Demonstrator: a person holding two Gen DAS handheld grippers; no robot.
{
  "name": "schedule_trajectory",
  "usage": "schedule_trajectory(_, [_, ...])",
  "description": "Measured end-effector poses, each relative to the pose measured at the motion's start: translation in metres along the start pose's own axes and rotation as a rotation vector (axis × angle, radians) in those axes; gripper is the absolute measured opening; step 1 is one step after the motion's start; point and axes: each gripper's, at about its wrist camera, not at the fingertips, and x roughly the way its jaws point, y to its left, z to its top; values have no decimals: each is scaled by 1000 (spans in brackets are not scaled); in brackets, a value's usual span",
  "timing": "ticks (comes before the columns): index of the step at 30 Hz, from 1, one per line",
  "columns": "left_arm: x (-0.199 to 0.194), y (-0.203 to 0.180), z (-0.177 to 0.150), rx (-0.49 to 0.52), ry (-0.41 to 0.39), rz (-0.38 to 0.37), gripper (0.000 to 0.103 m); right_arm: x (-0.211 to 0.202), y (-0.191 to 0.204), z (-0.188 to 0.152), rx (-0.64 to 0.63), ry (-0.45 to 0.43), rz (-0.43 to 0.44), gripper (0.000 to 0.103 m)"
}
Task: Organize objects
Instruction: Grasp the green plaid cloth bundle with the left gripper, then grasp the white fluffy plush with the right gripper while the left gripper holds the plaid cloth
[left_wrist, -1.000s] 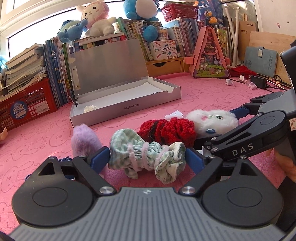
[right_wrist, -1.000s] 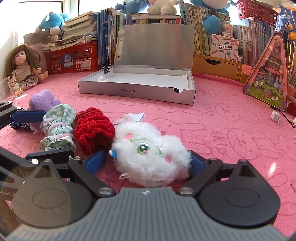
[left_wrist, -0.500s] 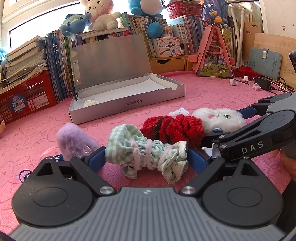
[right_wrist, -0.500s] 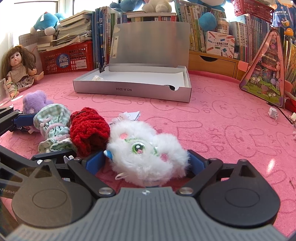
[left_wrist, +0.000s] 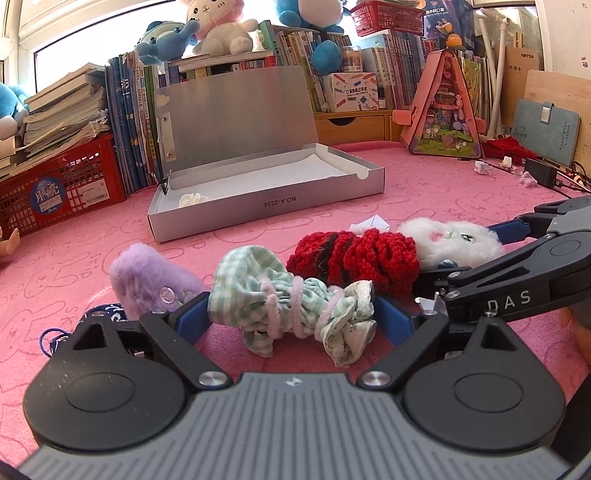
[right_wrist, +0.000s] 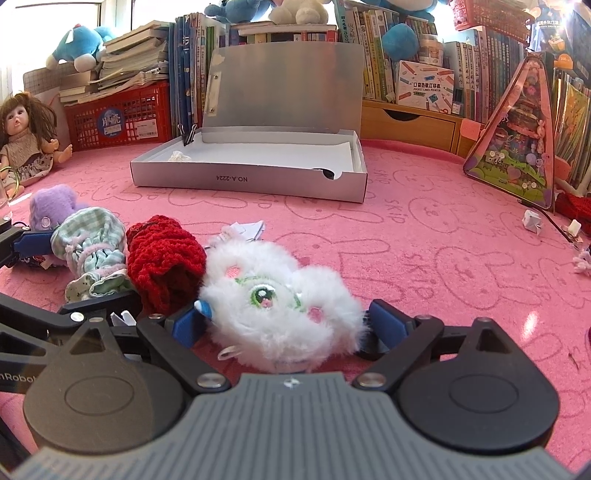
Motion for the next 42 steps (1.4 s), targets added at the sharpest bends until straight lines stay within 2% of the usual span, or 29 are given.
schedule_trajectory(20, [2, -2, 0, -27, 16, 12, 94, 0, 0, -1, -2, -3, -7, 91])
schedule_trajectory(36, [-5, -11, -1, -76, 3, -36, 77, -10, -4, -4, 14, -66, 18, 79])
schedule_trajectory(42, [-10, -14, 2, -97, -10, -46, 76, -15, -9, -5, 44, -111, 31, 76])
